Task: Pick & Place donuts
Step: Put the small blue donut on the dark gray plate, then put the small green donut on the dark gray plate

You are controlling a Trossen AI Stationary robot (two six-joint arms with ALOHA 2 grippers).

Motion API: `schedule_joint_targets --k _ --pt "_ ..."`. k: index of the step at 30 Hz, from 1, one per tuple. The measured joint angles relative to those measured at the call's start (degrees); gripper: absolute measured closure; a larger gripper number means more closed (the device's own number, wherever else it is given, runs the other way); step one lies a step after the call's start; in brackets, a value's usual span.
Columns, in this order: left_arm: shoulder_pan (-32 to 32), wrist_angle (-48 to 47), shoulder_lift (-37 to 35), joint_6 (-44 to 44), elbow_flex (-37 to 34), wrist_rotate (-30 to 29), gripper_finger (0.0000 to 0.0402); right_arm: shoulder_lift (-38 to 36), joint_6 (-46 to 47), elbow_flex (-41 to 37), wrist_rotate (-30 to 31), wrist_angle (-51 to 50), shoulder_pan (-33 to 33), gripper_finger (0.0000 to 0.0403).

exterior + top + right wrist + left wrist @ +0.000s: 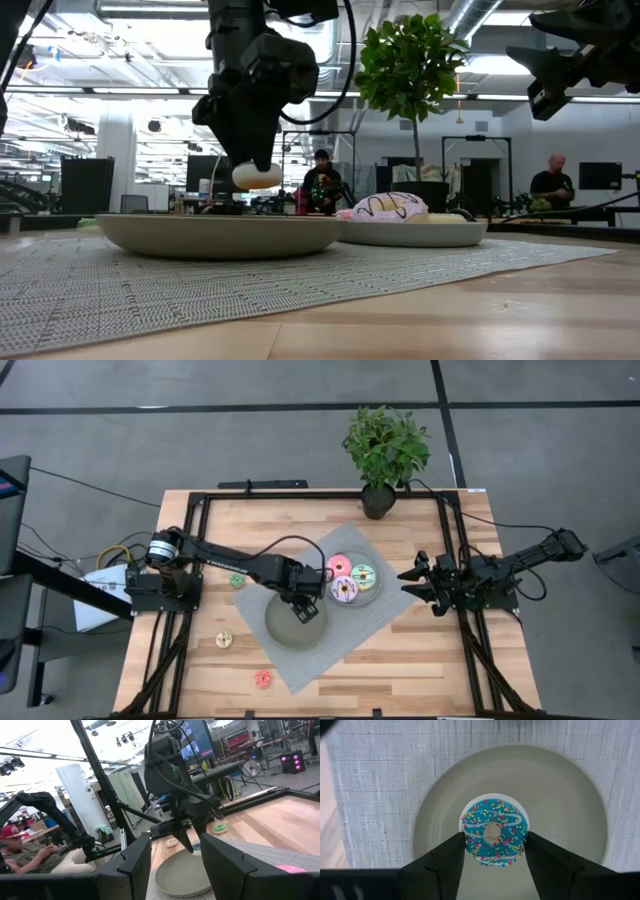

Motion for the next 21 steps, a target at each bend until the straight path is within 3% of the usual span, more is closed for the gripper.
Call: schedule_joint_targets --k 9,21 --pt "-0.03 3.27 0.02 -1.62 0.0 -0.85 0.0199 0.0 1.03 -0.01 0.0 0.07 0.02 0.0241" --pt "-0.32 3.5 0.04 -1.61 -0.67 -2.08 0.015 0.0 0.96 0.0 0.0 0.06 0.02 0.0241"
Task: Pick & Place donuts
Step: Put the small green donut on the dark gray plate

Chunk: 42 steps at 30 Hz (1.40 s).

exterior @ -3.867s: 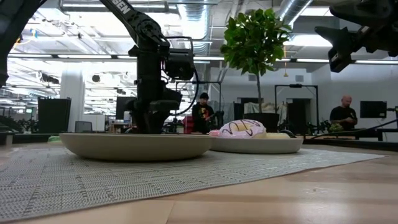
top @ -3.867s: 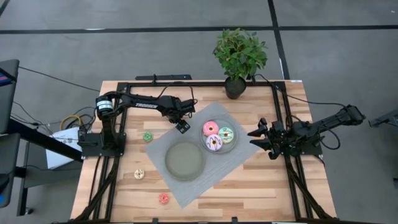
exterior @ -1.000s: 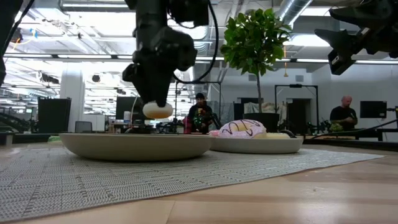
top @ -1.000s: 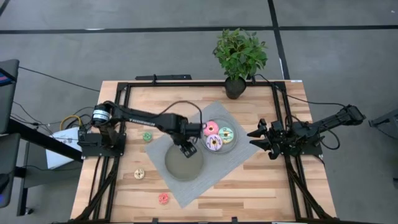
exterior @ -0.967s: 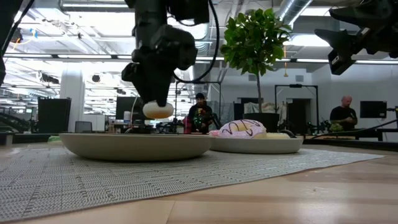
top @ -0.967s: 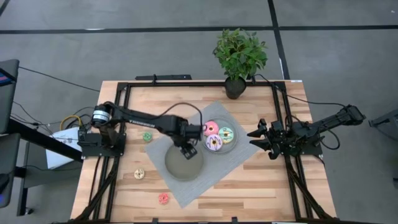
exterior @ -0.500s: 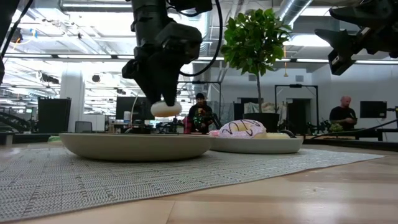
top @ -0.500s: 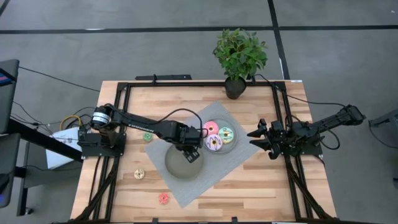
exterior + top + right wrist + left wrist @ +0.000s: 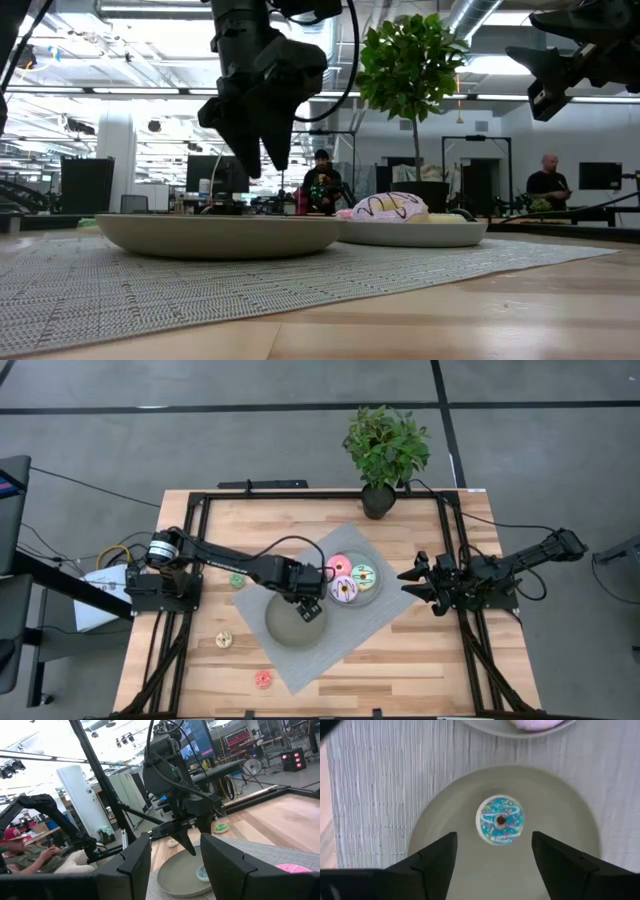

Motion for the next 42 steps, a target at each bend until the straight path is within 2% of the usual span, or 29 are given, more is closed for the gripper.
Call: schedule_joint_targets --k 9,12,16,19,23,32,37,42 --pt "0.0 0.07 0.04 -2.56 -1.08 -0.79 0.0136 -0.02 -0.05 0.0 0.0 -0.01 0.0 0.0242" --pt "0.0 -3.11 0.04 -1.54 -1.06 -2.5 0.0136 -0.01 0.01 0.0 0.0 -0.01 0.0 0.0241" --pt "0.0 -16.82 0.04 -2.95 -1.06 -9.53 0.0136 0.0 0.5 -0.01 0.0 -0.03 0.0 0.0243" --pt "0.0 -29.92 0.03 -7.75 -1.06 -15.18 0.0136 -0.02 0.52 0.0 -0.04 -0.1 0.0 0.0243" --pt "0.29 -40.35 -0.14 -12.94 -2.14 -18.33 0.0136 0.0 0.52 -0.02 -0.04 -0.16 0.0 0.0241" --pt "1.75 -30.68 -5.28 -14.16 -16.49 -10.87 0.0136 0.0 0.52 -0.01 -0.03 -0.91 0.0 0.0243" --pt "2.54 -26.1 -11.45 -16.23 -24.01 -8.35 0.0136 -0.02 0.55 -0.01 -0.02 -1.53 0.0 0.0241" --pt "3.58 -17.7 -18.51 -15.8 -30.47 -6.75 0.0136 0.0 0.55 -0.02 0.02 -1.39 0.0 0.0243"
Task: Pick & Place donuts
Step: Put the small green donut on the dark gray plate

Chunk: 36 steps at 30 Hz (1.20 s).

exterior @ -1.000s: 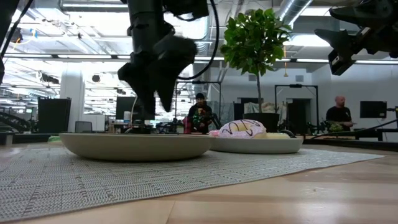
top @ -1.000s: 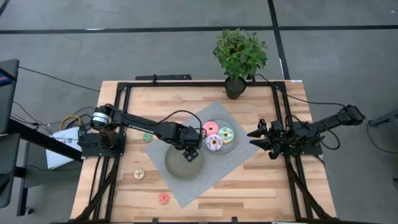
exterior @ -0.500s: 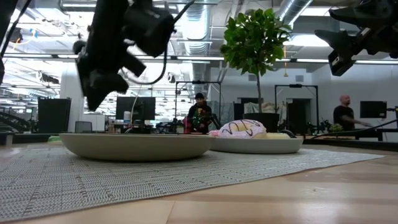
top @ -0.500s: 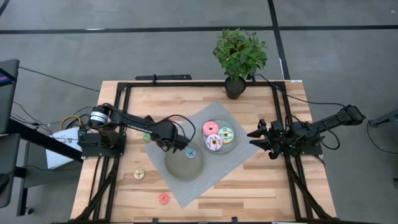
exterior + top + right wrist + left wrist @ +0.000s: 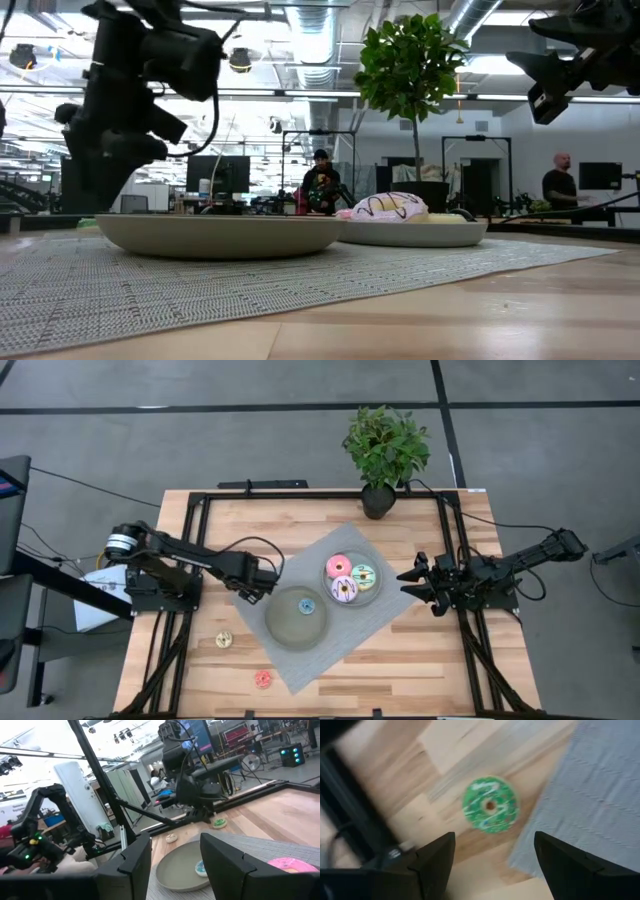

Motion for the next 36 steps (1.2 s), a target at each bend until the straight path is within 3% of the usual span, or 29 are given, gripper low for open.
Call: schedule_joint_targets --k 6,18,36 --pt "3.46 7.14 -4.7 2.97 -5.03 0.88 0.0136 0.0 1.85 0.01 0.01 0.14 -0.02 0.0241" --pt "9.05 14.32 -4.69 9.0 -8.21 2.75 0.0136 0.0 3.4 0.01 0.0 0.16 -0.02 0.0241" --pt "12.33 15.2 -4.66 9.2 -9.44 1.1 0.0136 -0.01 3.41 0.01 0.0 0.16 -0.02 0.0243"
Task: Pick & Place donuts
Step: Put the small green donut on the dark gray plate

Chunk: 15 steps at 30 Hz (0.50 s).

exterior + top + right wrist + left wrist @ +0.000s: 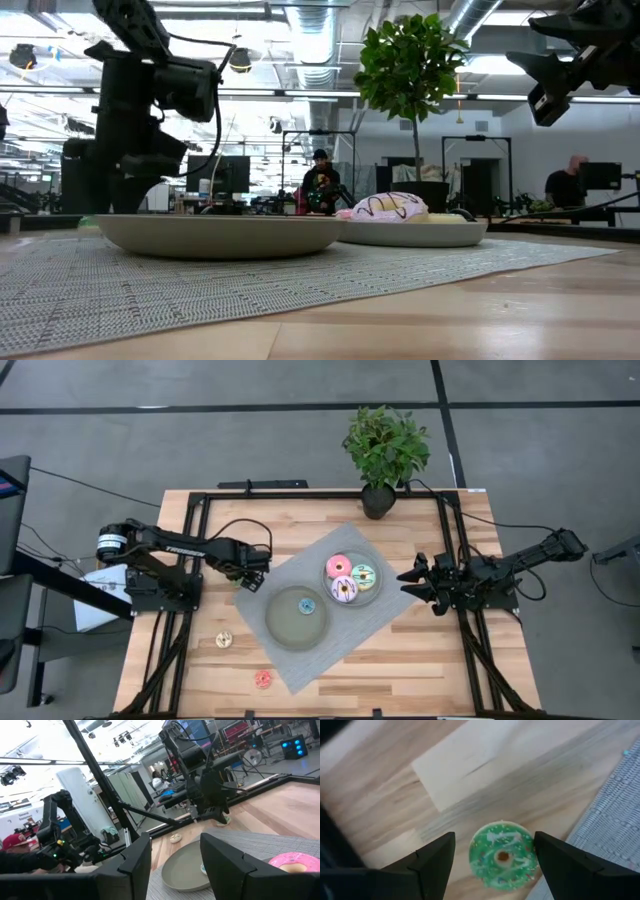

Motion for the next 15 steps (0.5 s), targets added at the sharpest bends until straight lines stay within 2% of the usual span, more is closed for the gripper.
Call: schedule_joint_targets --k 4,15 --pt "0.66 3.9 -0.16 -0.46 -2.92 2.77 0.0136 0.01 -0.01 -0.01 0.0 -0.02 0.0 0.0241" --pt "0.62 4.53 -0.17 -3.52 -3.46 2.84 0.0136 -0.01 -0.02 -0.01 0.0 -0.41 -0.02 0.0241"
